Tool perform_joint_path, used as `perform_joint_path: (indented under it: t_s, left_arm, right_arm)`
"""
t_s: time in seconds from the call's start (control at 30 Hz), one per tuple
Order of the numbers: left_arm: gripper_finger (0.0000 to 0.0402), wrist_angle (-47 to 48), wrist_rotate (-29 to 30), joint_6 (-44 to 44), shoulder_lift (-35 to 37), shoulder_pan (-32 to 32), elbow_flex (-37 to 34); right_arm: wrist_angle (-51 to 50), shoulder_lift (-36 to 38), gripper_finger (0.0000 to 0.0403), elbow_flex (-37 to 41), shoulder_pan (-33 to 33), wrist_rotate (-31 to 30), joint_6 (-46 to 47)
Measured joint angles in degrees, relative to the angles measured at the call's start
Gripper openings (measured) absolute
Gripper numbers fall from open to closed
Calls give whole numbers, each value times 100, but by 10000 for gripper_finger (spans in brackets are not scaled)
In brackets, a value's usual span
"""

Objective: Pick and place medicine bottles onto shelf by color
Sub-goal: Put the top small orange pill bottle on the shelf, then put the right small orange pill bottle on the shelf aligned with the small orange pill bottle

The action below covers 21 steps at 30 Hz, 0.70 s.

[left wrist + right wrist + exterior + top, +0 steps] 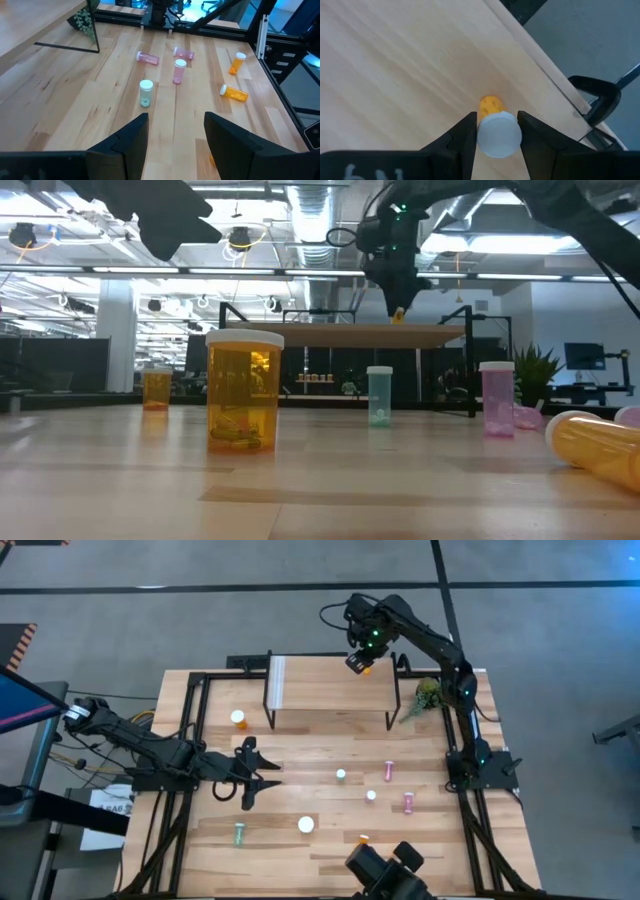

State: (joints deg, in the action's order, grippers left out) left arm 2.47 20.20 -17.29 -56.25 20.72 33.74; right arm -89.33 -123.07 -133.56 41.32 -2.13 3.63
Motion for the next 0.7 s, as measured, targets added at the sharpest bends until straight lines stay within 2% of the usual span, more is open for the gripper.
perform_joint_path:
  t_s: [0.37, 0.7]
  left_arm:
    - [180, 20, 49, 8, 0, 1, 0]
    - [180, 24, 51, 6, 0, 1, 0]
  right_arm:
    - [-66, 26, 169, -9, 26, 13, 44]
    - [-53, 7, 241, -7, -70, 44, 0]
